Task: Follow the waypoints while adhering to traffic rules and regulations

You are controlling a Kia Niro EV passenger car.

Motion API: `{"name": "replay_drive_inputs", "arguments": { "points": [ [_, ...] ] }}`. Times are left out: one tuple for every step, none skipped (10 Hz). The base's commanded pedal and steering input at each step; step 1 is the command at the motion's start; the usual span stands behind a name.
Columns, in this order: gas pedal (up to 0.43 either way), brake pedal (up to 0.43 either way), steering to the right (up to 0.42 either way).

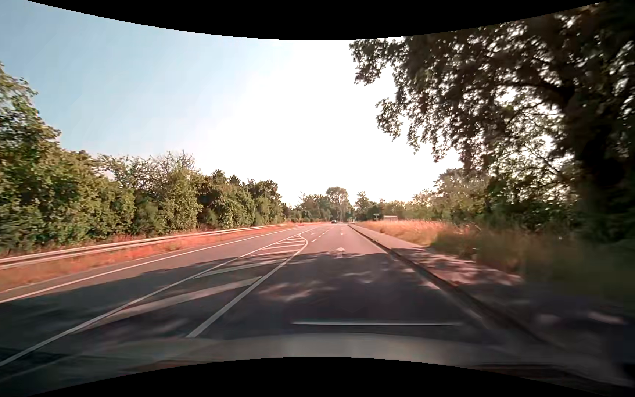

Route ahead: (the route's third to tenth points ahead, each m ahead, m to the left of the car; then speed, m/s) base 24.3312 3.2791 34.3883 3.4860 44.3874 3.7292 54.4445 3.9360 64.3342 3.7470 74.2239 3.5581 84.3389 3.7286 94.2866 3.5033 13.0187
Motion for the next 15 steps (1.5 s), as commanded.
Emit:
{"name": "replay_drive_inputs", "arguments": {
  "points": [
    [0.028, 0.000, -0.004],
    [0.028, 0.000, -0.004],
    [0.028, 0.000, -0.003],
    [0.028, 0.000, -0.003],
    [0.028, 0.000, -0.002],
    [0.028, 0.000, -0.002],
    [0.028, 0.000, -0.002],
    [0.028, 0.000, -0.002],
    [0.028, 0.000, -0.002],
    [0.028, 0.000, -0.002],
    [0.028, 0.000, -0.002],
    [0.028, 0.000, -0.002],
    [0.028, 0.000, -0.002],
    [0.028, 0.000, -0.002],
    [0.028, 0.000, -0.002]
  ]
}}
